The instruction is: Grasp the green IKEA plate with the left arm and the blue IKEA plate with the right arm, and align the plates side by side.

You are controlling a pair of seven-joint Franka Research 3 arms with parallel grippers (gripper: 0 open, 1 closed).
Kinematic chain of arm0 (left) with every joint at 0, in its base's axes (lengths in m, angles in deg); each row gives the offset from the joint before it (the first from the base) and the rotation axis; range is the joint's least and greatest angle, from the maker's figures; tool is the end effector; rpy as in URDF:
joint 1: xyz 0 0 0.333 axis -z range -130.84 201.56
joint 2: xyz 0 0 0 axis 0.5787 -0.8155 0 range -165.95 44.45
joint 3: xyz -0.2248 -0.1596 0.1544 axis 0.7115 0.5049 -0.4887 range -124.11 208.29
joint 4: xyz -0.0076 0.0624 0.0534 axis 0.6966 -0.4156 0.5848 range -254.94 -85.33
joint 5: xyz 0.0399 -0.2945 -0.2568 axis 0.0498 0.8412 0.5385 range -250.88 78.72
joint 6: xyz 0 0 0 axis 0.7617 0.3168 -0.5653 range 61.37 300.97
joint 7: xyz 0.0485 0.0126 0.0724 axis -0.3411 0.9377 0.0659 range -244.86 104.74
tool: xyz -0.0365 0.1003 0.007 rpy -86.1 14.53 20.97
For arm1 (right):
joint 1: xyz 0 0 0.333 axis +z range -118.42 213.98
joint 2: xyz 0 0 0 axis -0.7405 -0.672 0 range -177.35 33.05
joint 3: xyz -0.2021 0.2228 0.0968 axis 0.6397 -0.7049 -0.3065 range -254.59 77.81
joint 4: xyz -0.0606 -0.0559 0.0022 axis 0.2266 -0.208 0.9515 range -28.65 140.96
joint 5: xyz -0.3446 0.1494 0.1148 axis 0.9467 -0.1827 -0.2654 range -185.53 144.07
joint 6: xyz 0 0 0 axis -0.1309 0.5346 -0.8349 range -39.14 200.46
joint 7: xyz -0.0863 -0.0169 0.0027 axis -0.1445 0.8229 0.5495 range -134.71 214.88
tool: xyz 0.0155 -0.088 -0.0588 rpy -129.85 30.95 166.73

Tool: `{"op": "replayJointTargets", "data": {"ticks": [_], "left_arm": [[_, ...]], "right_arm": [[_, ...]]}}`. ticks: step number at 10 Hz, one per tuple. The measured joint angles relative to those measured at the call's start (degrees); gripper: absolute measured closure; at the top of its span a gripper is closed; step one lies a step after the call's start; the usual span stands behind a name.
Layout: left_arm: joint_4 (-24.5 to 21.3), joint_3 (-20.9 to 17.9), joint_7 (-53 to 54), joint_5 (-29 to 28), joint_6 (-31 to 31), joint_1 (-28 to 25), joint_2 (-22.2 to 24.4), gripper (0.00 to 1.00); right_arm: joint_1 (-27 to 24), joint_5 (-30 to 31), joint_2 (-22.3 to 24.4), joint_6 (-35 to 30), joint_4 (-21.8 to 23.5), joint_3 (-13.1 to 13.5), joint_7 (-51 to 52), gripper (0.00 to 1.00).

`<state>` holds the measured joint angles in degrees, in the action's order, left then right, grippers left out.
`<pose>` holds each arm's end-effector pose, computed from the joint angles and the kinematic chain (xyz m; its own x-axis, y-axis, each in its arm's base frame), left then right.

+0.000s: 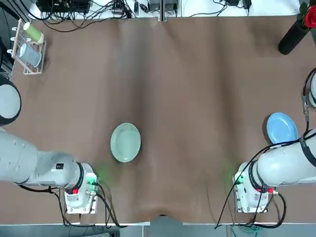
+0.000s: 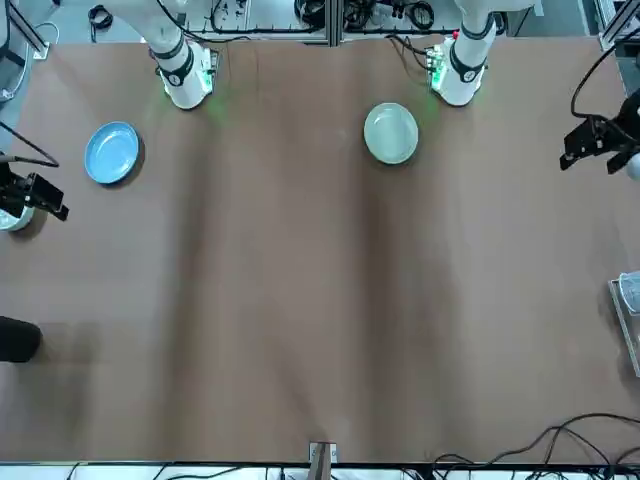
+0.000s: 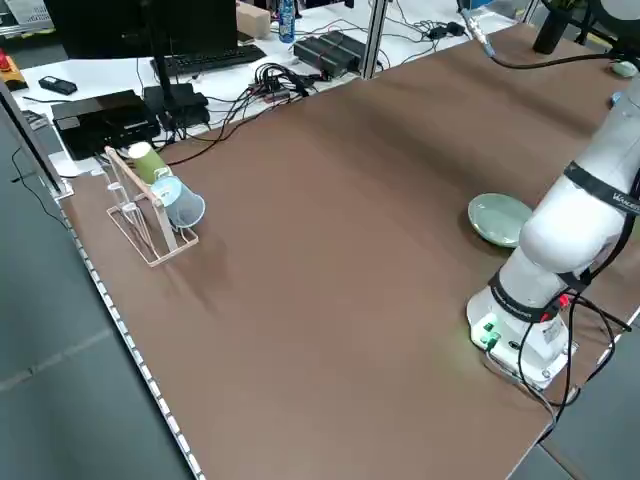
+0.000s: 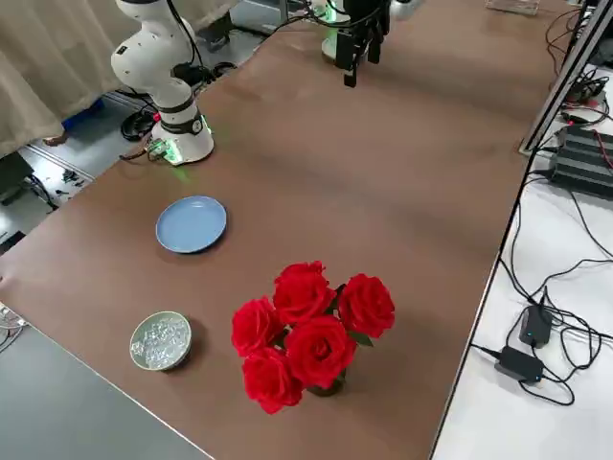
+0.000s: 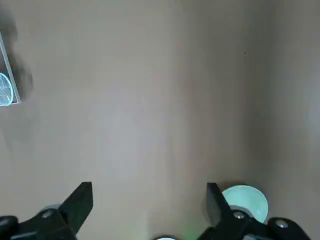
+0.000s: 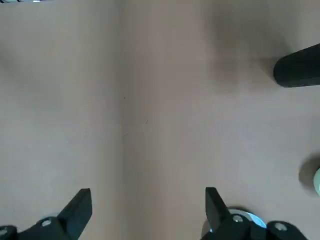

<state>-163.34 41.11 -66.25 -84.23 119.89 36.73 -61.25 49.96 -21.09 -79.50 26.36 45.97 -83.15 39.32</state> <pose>0.5462 -0.0076 0.6533 0.9968 -0.0766 -0.0237 -0.0758 -0.9966 0.0337 0.5951 -0.0272 0.6239 0.9972 -0.0655 0.0362 -0.0658 -0.9978 0.0048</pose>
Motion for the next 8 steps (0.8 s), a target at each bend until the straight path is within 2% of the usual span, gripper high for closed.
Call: {"op": "replayJointTargets", "data": {"ticks": [3, 5, 8], "left_arm": [[-2.87, 0.20, -0.05, 0.00, 1.31, 0.08, 1.15, 0.00], [-10.73, 0.67, -0.84, 0.00, 6.48, 0.10, 6.20, 0.00], [-25.83, 1.27, -2.85, 0.68, 13.86, 0.22, 16.47, 0.00]], "right_arm": [[0.10, -0.03, 0.03, -0.01, -1.00, -0.14, -0.04, 0.00], [0.42, -0.07, 0.22, -0.39, -2.69, -0.46, -0.04, 0.00], [1.11, -0.14, 0.22, -3.28, -2.79, -0.70, -0.21, 0.00]]}}
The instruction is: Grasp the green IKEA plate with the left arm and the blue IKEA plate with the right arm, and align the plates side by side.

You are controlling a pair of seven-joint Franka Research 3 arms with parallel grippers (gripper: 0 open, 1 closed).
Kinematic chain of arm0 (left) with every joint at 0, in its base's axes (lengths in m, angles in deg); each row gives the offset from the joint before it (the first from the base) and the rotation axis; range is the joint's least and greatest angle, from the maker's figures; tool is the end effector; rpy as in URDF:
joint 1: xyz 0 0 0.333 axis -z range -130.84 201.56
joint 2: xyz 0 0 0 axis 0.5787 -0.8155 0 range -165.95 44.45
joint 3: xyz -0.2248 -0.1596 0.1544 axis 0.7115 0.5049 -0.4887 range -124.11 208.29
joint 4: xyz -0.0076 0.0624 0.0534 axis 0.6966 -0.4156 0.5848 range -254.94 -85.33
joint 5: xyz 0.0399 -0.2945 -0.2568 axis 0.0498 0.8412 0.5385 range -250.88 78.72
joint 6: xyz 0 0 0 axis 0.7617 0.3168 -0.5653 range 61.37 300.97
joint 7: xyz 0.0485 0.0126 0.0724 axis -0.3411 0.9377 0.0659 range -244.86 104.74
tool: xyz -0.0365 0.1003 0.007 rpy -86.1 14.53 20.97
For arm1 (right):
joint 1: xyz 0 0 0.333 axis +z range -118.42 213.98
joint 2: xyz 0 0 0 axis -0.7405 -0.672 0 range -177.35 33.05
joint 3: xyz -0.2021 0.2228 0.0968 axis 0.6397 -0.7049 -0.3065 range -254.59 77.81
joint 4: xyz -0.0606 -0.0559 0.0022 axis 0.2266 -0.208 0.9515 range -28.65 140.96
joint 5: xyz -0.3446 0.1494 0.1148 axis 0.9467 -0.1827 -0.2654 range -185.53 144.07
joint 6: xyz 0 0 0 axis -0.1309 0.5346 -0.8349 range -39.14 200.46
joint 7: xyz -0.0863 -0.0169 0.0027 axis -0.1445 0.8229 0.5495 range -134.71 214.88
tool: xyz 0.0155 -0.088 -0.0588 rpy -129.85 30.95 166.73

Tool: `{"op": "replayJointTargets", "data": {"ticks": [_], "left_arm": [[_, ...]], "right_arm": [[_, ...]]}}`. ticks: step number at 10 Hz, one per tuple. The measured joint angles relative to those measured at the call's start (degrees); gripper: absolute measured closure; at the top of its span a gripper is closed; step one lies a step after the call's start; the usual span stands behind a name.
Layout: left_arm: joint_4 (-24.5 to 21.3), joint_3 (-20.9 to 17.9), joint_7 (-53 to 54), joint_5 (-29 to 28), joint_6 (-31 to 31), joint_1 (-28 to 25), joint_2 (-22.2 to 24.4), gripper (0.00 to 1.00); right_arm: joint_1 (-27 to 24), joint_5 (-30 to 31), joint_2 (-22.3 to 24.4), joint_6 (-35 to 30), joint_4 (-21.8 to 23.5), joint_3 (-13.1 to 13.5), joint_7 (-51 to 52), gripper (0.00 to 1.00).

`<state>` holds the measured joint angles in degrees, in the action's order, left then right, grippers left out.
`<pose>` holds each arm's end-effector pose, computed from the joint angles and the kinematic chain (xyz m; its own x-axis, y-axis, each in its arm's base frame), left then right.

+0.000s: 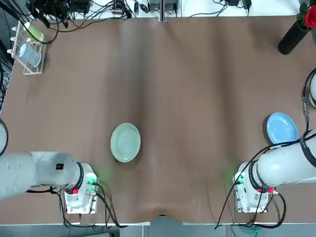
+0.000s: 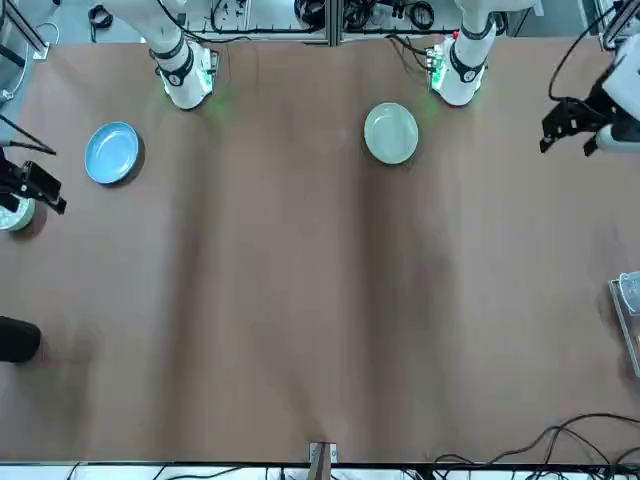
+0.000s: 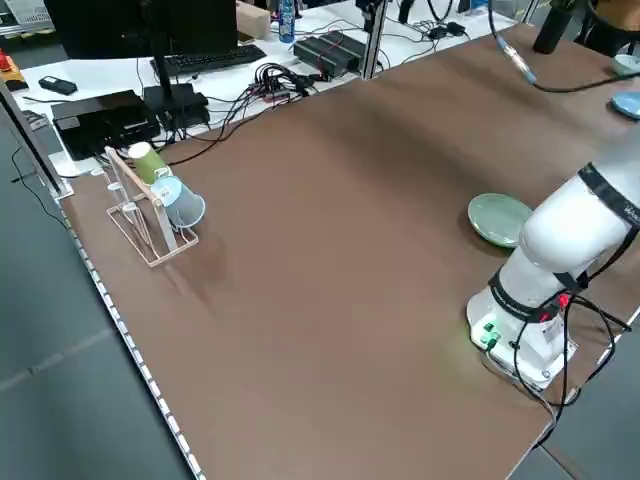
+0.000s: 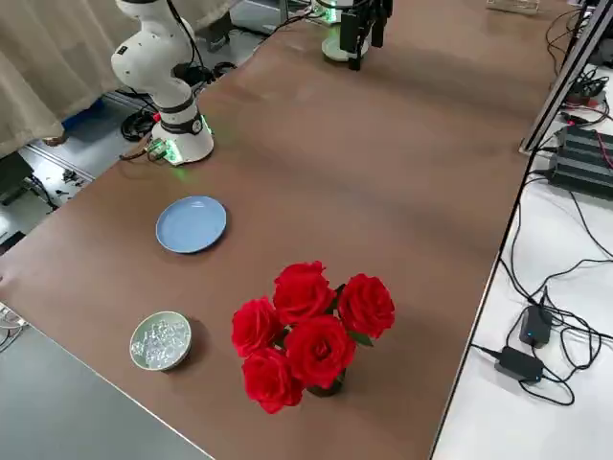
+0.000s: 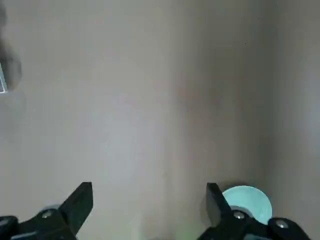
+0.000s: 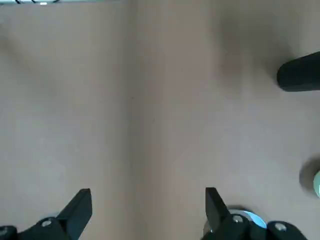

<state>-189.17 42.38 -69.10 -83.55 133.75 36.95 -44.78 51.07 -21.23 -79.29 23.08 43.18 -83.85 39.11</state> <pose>0.4749 -0.0202 0.6090 0.9976 -0.0435 0.0532 -0.0457 -0.9981 0.0418 0.5887 -0.0084 0.6437 0.9988 -0.0375 0.0311 -0.0375 -0.9993 0.0005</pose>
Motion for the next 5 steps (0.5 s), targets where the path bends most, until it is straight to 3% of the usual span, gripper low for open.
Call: {"op": "replayJointTargets", "data": {"ticks": [2, 5], "left_arm": [[-9.76, 1.79, -4.09, 1.21, 6.35, -0.01, 6.14, 0.00], [-18.73, 6.18, -5.88, 1.26, 6.89, 0.24, 11.24, 0.00]], "right_arm": [[0.03, -0.01, -0.13, -1.82, 0.12, 0.02, -2.28, 0.00], [0.32, -2.90, -0.26, -2.13, 0.13, -0.03, -4.85, 0.00]]}}
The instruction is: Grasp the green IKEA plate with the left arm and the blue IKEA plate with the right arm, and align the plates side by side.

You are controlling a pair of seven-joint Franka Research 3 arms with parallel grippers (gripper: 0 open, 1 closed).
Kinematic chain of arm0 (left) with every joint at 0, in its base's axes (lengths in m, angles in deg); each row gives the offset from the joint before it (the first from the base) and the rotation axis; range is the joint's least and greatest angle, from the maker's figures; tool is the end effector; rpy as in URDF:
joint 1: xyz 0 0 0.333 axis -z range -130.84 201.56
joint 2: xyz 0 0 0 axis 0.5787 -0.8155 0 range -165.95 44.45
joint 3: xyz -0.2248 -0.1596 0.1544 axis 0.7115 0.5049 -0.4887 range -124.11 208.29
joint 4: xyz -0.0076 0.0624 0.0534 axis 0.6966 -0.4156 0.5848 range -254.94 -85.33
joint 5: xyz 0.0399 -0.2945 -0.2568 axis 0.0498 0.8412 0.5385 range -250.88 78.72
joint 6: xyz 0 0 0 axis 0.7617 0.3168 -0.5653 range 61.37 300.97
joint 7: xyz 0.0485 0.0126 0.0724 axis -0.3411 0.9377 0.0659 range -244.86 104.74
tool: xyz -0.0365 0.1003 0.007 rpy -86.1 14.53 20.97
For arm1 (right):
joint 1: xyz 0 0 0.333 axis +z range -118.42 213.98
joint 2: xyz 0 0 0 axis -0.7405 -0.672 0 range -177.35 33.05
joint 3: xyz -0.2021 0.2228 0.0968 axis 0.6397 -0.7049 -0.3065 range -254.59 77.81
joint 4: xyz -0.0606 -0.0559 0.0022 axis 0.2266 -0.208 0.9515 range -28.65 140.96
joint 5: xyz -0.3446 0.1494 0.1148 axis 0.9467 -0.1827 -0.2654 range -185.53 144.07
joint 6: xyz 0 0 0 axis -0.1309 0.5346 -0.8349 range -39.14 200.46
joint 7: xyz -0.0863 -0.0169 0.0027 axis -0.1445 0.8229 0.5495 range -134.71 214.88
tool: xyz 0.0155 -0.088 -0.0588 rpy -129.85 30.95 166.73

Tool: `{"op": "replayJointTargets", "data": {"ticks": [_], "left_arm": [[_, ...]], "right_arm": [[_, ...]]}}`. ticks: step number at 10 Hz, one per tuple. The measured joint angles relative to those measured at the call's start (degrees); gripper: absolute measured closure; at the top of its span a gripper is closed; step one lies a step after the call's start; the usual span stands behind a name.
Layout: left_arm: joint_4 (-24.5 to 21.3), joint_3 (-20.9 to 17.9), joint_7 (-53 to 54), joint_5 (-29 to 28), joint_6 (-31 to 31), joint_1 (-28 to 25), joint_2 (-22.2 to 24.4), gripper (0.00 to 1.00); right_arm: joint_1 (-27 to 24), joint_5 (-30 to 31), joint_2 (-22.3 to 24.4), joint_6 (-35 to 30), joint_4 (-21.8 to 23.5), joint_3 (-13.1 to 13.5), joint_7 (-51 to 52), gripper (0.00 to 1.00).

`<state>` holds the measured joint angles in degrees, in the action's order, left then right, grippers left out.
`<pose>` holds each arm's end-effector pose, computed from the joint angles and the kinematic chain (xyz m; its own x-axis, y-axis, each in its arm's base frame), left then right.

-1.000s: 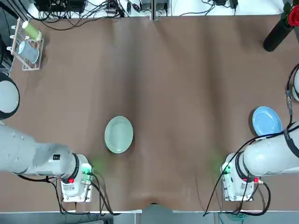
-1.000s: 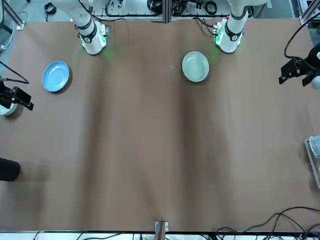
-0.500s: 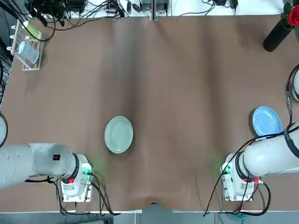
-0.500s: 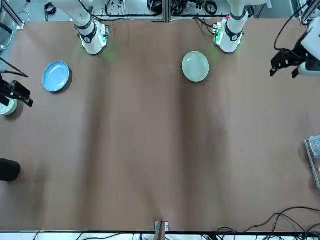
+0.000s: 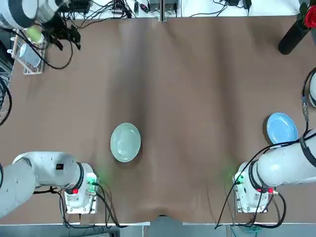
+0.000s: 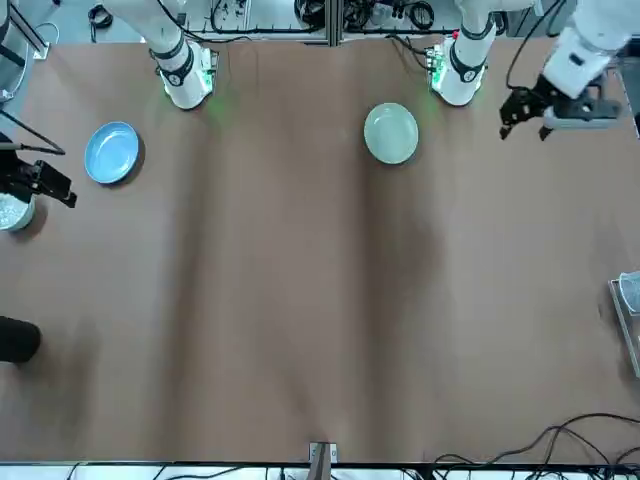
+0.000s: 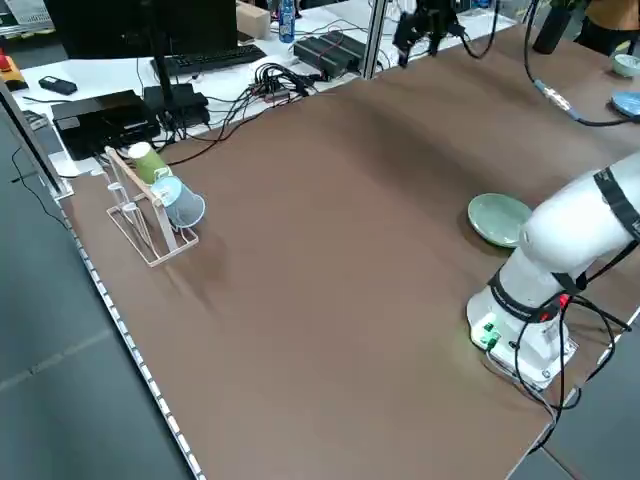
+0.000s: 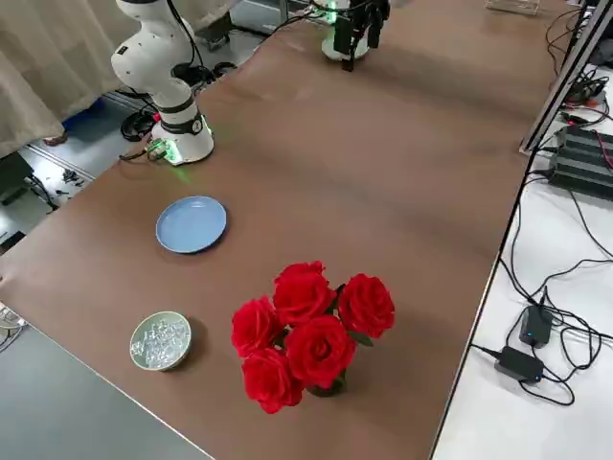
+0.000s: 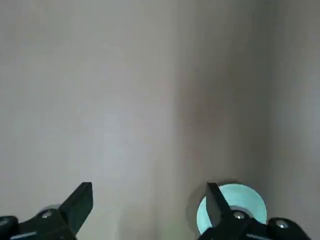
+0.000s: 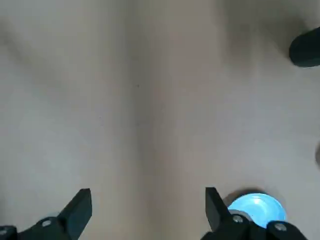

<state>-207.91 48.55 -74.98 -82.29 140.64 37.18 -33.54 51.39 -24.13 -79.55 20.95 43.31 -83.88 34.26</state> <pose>0.4089 -0.0711 0.5474 0.9988 -0.0316 0.0384 -0.0322 -0.9993 0.0166 0.5863 0.0011 0.6368 0.9936 -0.1116 -0.0177 -0.1123 -0.9925 -0.0476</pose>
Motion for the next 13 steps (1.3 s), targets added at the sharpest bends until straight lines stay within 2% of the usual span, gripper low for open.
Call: {"op": "replayJointTargets", "data": {"ticks": [2, 3, 5, 7, 8, 10, 12, 13], "left_arm": [[-8.91, 4.29, 0.00, 2.01, 0.28, 0.69, 3.81, 0.00], [-11.62, 6.61, -0.04, 3.47, 0.62, 0.92, 4.88, 0.00], [-14.72, 9.74, -0.07, 5.80, 1.39, 1.07, 5.42, 0.00], [-18.45, 14.15, 0.02, 8.21, 3.75, 1.22, 4.85, 0.00], [-20.03, 18.58, -0.15, 9.02, 5.42, 1.26, 2.99, 0.00], [-20.97, 27.67, -7.07, 9.44, 11.79, 1.17, -4.16, 0.00], [-20.98, 33.23, -15.09, 9.44, 19.58, 1.23, -12.85, 0.00], [-20.92, 33.92, -17.26, 9.44, 23.05, 1.28, -16.70, 0.00]], "right_arm": [[0.12, -1.07, 0.00, 0.00, 0.00, 0.03, -1.63, 0.00], [0.12, -1.08, 0.00, -0.05, 0.00, 0.08, -1.78, 0.00], [0.11, -1.08, -0.14, -1.13, 0.61, 0.16, -1.81, 0.00], [-0.54, -0.95, -0.55, -1.46, 3.73, 0.77, -1.85, 0.00], [-2.13, -0.94, -0.70, -1.48, 6.21, 1.00, -1.34, 0.00], [-4.51, -0.90, -0.11, -0.72, 11.89, 1.34, -0.14, 0.02], [-7.32, -0.84, 5.06, 5.32, 23.06, 1.43, -0.18, 0.02], [-9.75, -0.81, 8.60, 8.36, 29.86, 1.50, -0.22, 0.02]]}}
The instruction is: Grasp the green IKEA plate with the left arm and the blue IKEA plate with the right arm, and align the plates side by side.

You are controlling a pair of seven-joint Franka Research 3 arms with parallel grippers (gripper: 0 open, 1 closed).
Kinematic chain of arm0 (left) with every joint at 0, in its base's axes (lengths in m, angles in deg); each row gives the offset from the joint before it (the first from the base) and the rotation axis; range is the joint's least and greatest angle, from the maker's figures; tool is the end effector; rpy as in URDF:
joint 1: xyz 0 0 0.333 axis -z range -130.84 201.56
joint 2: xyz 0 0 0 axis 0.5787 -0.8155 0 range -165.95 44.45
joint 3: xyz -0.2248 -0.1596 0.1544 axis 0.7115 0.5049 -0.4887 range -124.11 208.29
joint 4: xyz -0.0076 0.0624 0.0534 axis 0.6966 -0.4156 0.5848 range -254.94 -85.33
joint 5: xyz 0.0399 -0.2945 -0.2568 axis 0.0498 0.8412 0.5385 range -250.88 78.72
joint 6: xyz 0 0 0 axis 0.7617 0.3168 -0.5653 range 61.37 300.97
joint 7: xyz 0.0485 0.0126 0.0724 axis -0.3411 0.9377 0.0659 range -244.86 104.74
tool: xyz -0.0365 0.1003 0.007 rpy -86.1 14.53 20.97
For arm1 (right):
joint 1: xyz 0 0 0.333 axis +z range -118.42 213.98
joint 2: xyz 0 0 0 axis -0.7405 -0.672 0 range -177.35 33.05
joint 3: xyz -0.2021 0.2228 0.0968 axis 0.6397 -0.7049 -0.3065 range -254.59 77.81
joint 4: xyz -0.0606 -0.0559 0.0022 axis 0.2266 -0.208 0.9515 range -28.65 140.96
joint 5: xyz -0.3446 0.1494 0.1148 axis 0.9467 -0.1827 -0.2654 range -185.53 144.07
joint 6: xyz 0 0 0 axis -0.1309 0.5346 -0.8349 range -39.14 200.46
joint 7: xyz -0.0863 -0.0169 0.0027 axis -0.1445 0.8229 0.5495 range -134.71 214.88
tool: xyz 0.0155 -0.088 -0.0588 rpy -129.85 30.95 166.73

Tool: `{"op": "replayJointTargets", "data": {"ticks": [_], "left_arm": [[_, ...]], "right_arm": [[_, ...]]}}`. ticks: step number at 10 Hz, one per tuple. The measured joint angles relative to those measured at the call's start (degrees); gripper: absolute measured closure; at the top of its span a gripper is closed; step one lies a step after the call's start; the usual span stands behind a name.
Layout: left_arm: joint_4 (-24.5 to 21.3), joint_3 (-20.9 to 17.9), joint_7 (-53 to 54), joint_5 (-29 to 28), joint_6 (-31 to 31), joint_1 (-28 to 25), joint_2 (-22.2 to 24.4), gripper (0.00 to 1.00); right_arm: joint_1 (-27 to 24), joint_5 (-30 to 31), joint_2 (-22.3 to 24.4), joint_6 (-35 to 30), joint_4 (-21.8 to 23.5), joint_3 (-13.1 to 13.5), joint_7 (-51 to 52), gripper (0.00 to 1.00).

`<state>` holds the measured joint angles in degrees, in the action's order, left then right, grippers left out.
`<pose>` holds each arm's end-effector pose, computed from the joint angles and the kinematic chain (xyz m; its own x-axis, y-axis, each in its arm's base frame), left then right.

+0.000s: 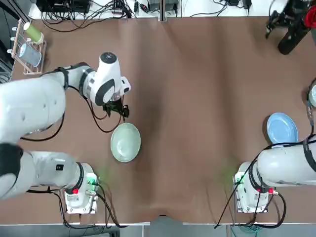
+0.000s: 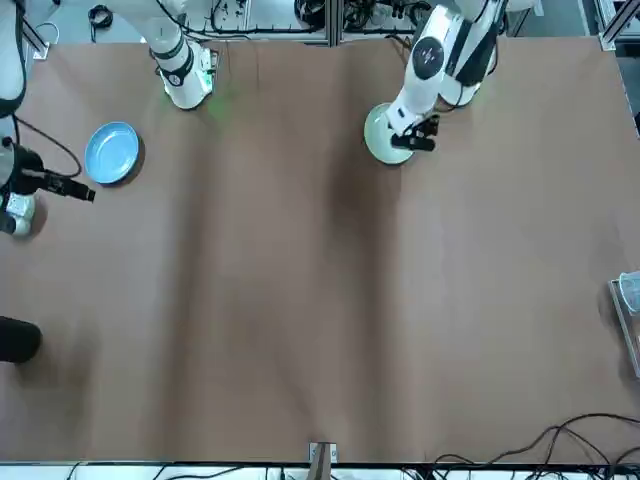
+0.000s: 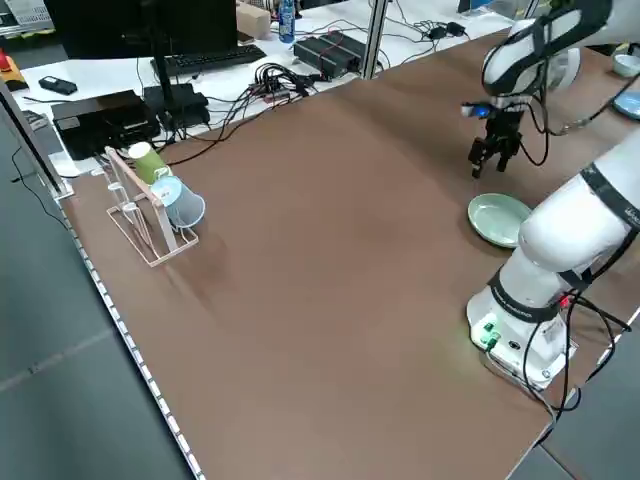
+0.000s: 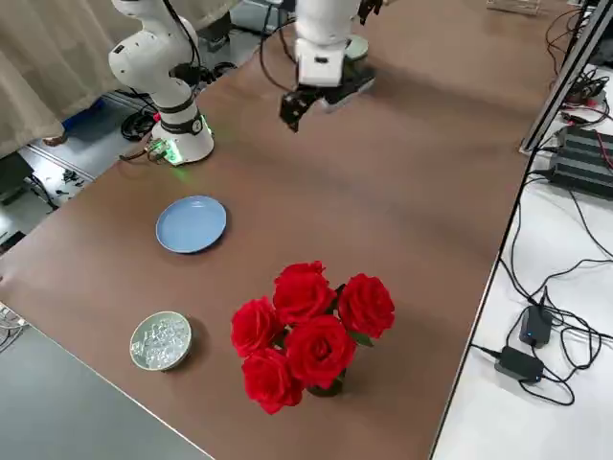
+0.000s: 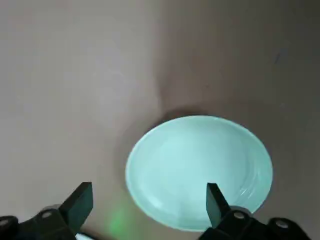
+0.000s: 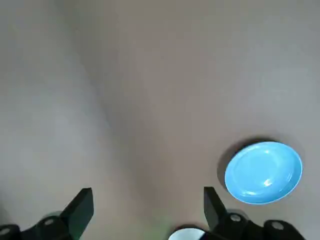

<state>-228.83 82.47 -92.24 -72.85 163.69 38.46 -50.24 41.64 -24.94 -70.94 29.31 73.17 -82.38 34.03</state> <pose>0.2898 -0.2715 0.2790 0.9569 -0.1702 -0.2354 -0.1912 -0.9791 -0.0695 0.5169 -0.1039 0.4908 0.9194 -0.3097 -0.2426 -0.3300 -0.9428 -0.0471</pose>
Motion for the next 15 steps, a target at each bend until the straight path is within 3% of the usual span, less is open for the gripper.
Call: {"op": "replayJointTargets", "data": {"ticks": [3, 5, 8, 11, 15], "left_arm": [[0.33, -0.05, -3.14, -0.01, 4.59, 0.10, -7.98, 0.01], [0.37, -0.04, -5.58, -0.40, 7.19, 1.33, -12.43, 0.01], [0.46, -0.06, -10.90, -4.52, 11.58, 2.84, -19.33, 0.01], [1.30, -0.18, -14.81, -7.81, 16.03, 3.74, -25.13, 0.01], [5.33, -2.95, -14.98, -12.59, 16.51, 3.60, -26.50, 0.00]], "right_arm": [[-7.39, 0.03, 5.30, 6.28, 16.59, 0.23, 1.67, 0.03], [-12.28, 0.10, 5.64, 10.49, 24.42, 0.23, 5.78, 0.03], [-20.56, 0.13, 5.53, 22.95, 35.76, 0.28, 15.43, 0.04], [-27.95, 0.16, 0.83, 32.23, 39.80, 0.29, 26.31, 0.04], [-30.09, 0.06, -8.59, 39.06, 39.70, -0.07, 31.69, 0.06]]}}
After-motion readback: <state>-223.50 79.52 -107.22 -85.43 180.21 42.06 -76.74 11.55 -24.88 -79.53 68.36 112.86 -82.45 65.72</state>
